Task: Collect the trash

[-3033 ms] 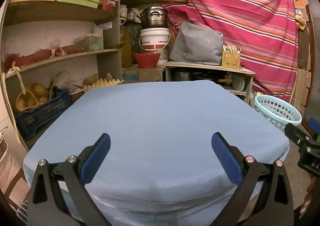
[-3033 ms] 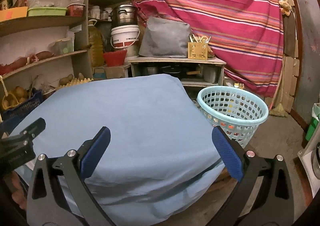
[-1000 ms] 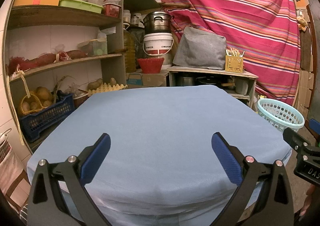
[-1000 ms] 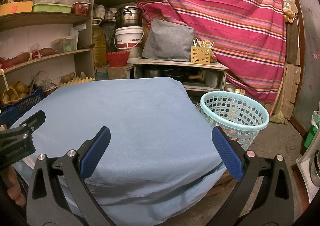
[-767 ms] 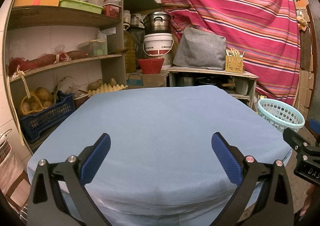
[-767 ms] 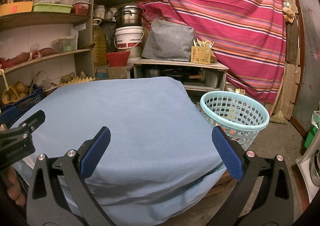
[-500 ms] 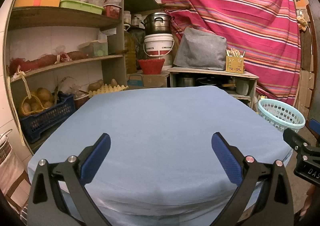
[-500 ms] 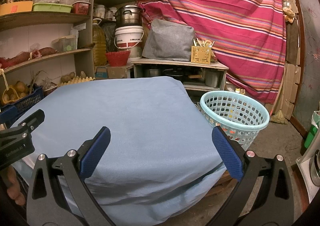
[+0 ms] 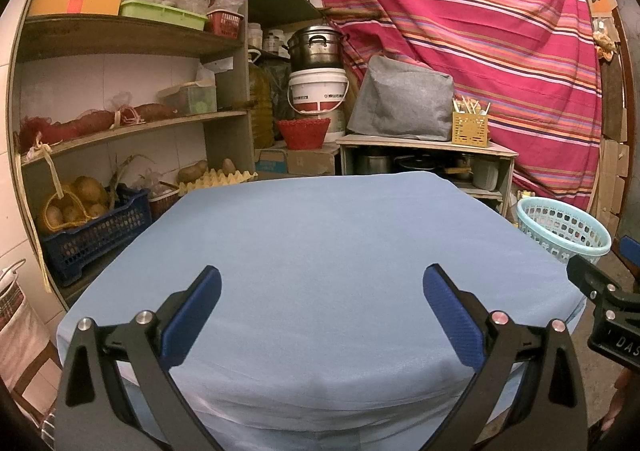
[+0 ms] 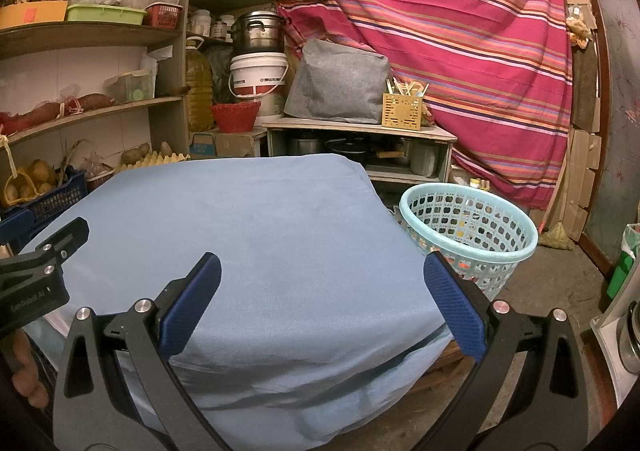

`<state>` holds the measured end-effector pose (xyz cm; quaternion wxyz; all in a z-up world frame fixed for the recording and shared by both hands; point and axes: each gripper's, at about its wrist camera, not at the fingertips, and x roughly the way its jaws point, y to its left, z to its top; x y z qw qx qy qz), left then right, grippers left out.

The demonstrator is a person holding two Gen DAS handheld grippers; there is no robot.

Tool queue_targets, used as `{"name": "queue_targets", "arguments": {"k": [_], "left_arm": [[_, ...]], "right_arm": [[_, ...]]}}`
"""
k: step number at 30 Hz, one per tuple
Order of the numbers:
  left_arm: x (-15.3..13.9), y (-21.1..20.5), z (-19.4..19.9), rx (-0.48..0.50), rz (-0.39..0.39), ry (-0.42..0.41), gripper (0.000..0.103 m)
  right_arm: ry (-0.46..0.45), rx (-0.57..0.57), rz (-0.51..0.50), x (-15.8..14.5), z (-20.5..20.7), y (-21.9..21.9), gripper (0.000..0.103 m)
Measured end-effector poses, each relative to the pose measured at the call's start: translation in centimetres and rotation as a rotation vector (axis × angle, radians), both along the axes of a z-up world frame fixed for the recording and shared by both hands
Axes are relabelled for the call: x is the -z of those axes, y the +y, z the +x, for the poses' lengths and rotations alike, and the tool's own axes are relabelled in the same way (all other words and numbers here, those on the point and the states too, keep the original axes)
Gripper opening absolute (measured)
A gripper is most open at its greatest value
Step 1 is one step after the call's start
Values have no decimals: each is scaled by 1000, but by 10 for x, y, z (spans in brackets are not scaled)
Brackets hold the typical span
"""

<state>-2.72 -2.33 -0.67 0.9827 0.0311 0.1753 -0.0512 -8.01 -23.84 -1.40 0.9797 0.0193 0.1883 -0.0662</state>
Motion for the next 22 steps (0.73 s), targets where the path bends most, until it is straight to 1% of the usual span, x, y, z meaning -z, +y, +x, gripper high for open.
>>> {"name": "queue_targets", "arguments": {"k": [14, 22], "left_arm": [[2, -1, 0, 3, 1, 2, 99], [-6, 9, 4, 2, -2, 4, 99]], "right_arm": [[1, -1, 0, 0, 0, 0, 99], [1, -2, -1, 0, -1, -2, 99]]}}
